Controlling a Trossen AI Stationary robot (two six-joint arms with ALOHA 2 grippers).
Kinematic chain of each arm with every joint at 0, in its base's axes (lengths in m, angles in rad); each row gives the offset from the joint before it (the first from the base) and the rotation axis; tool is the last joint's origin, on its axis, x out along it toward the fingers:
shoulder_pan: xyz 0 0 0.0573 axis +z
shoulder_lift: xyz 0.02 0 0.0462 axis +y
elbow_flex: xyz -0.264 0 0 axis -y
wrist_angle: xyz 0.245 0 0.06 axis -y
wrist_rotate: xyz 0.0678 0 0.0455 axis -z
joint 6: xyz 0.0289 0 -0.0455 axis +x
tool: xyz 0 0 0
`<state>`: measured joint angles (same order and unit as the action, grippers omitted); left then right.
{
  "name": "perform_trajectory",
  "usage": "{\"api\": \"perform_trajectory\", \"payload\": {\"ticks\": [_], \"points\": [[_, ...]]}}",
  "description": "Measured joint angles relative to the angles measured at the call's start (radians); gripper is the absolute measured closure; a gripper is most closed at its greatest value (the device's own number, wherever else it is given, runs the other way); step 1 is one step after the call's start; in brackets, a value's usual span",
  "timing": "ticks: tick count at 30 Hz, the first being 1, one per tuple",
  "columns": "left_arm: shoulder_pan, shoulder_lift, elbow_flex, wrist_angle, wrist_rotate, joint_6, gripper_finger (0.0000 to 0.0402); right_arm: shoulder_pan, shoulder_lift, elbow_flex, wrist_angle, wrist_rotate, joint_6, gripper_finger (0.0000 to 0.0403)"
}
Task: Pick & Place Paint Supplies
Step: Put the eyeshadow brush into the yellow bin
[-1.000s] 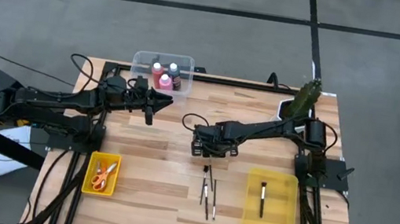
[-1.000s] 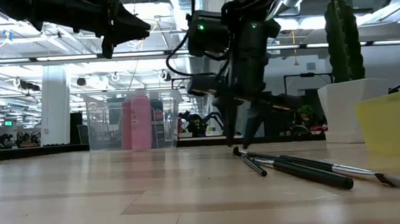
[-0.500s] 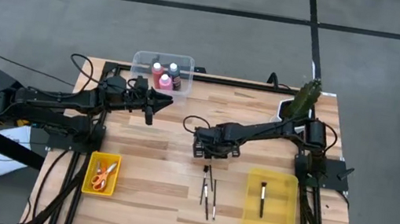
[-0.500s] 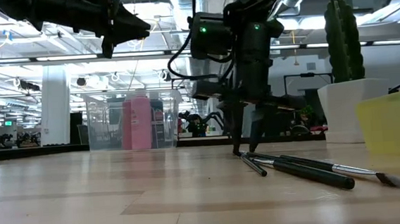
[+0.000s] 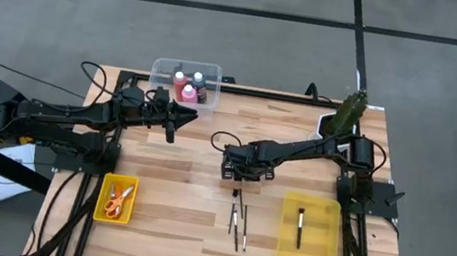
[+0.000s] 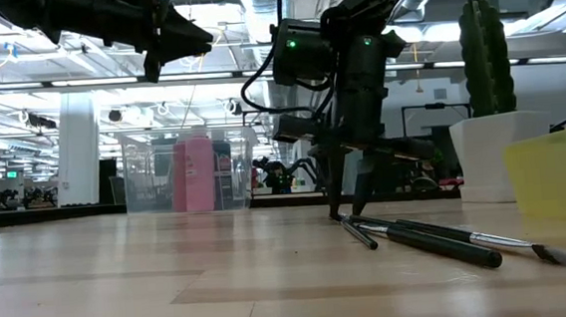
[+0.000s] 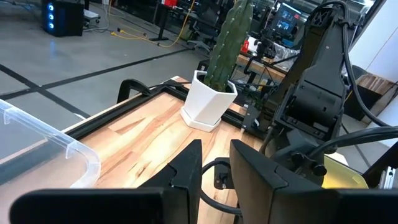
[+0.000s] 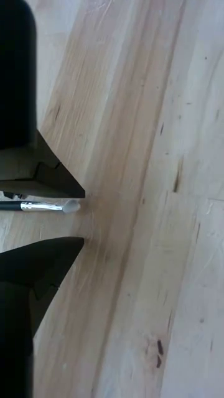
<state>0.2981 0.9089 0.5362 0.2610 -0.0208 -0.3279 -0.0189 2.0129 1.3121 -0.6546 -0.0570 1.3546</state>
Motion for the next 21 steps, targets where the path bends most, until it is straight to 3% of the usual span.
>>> {"api": "perform_trajectory", "payload": {"ticks": [21], "points": [[0.000,0.000,0.000,0.000,0.000,-0.001,0.0325,0.013,0.004,0.004,0.025,-0.010,0.009,0.0294]]}}
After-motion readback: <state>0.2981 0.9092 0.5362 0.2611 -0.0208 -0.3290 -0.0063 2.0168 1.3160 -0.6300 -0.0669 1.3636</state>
